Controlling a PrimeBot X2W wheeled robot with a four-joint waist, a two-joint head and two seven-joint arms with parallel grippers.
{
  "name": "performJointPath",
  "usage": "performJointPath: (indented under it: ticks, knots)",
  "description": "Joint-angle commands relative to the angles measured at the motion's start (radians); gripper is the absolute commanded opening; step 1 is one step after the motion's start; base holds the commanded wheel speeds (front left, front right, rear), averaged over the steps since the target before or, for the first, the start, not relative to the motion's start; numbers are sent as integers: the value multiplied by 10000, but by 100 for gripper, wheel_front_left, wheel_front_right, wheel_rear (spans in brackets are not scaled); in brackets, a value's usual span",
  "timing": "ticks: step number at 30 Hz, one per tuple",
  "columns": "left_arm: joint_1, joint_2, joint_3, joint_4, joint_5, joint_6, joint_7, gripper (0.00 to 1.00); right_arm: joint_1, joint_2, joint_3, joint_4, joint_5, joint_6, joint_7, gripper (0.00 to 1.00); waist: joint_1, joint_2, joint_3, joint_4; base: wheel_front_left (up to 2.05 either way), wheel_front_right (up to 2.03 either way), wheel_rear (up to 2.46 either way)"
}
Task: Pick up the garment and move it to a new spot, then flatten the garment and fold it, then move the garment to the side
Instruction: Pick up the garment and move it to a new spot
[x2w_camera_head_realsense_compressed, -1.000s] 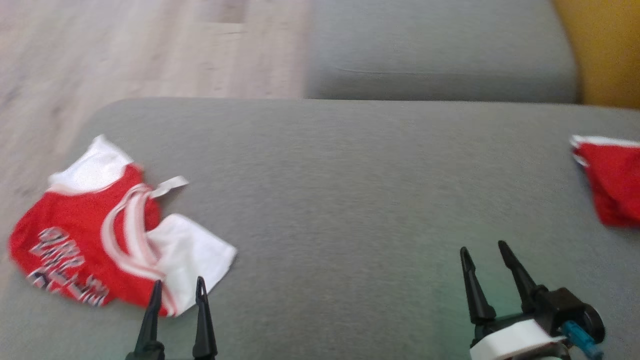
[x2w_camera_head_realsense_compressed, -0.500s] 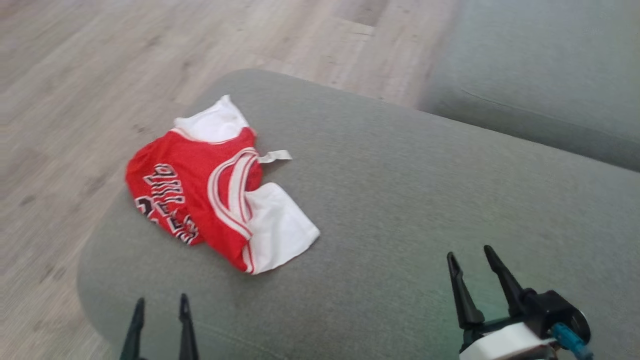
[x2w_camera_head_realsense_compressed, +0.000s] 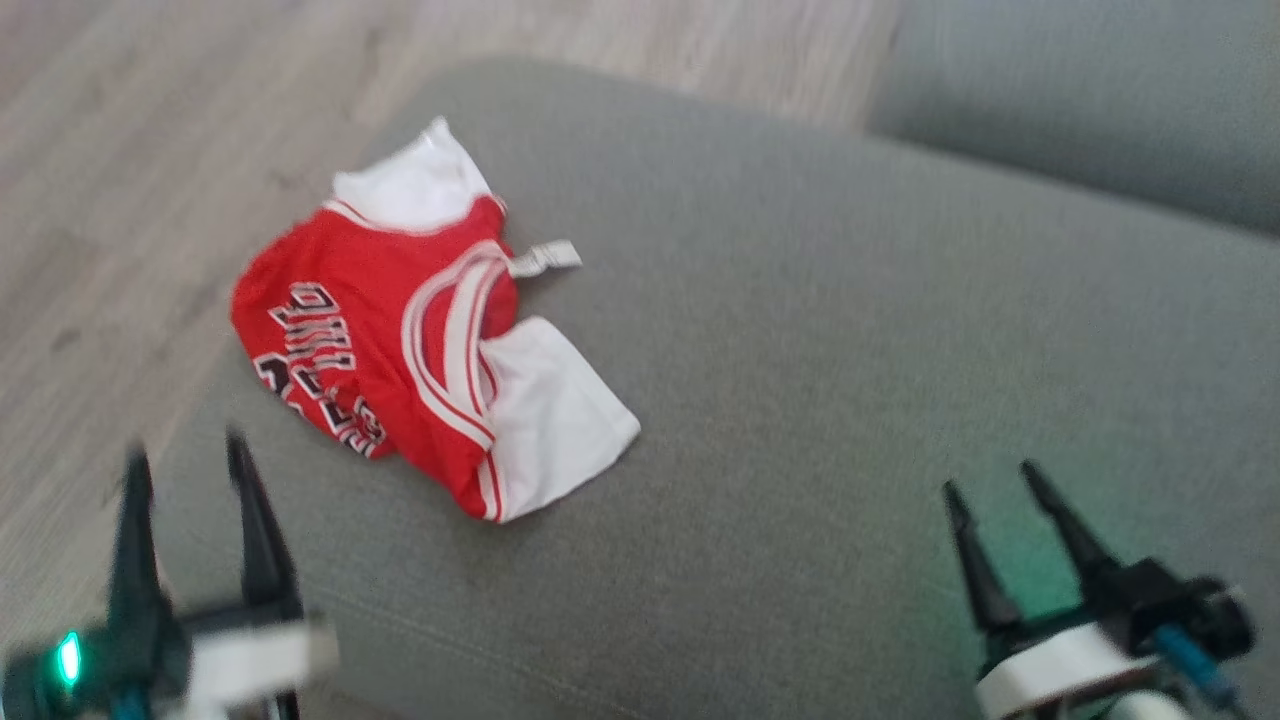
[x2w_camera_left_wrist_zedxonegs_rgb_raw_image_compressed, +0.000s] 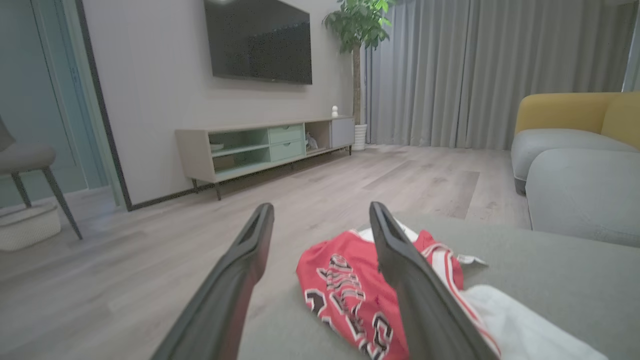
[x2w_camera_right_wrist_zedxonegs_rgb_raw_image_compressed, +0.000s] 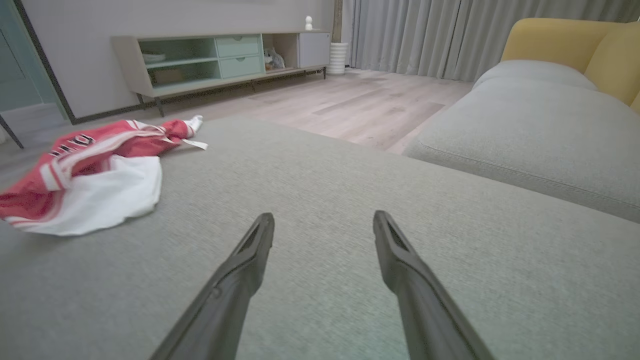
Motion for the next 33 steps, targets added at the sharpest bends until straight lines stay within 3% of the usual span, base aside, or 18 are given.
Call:
performJointPath:
  ticks: [1,7,12,15,16,24,25,26,27,33]
  knots:
    - [-838,158,362,-390,133,-91,-51,100,-590,-324,136,-401,-98,-7,-109,100,-1,0,981,-221,0,0,0]
    - [-3644,735,-57,1182,202,-923,102,100,-1275,-1338,-186,-888,-284,-7,-109,100,-1,0,2638,-368,0,0,0]
    - [-6485,1071,-264,3179,-140,-1521,1375,100,-1698,-2049,-525,-1266,-391,-7,-109,100,-1,0,3753,-537,0,0,0]
    - [-7382,1093,-353,4033,-311,-1712,1839,100,-1787,-2265,-657,-1377,-410,-7,-109,100,-1,0,4087,-629,0,0,0]
    - [-8105,1056,-427,4997,-619,-1940,2363,100,-1837,-2436,-770,-1474,-395,-7,-109,100,-1,0,4346,-713,0,0,0]
    - [-9596,1214,-550,8463,-1146,-2214,3305,100,-1893,-2640,-880,-1759,-421,-7,-109,100,-1,0,4980,-1032,0,0,0]
    - [-9679,1220,-590,8772,-1164,-2235,3238,81,-1907,-2642,-878,-1769,-430,-7,-109,100,-1,0,5015,-1047,0,0,0]
    - [-9762,1226,-620,9013,-1192,-2259,3073,24,-1924,-2638,-880,-1773,-435,-7,-109,100,-1,0,5040,-1059,0,0,0]
    - [-9836,1234,-625,9244,-1247,-2281,2914,0,-1946,-2626,-880,-1772,-440,-7,-109,100,-1,0,5055,-1076,0,0,0]
    - [-10322,1596,-898,9957,-1140,-2351,1760,0,-2191,-2348,-729,-1646,-409,-7,-109,100,-1,0,4633,-1236,0,0,0]
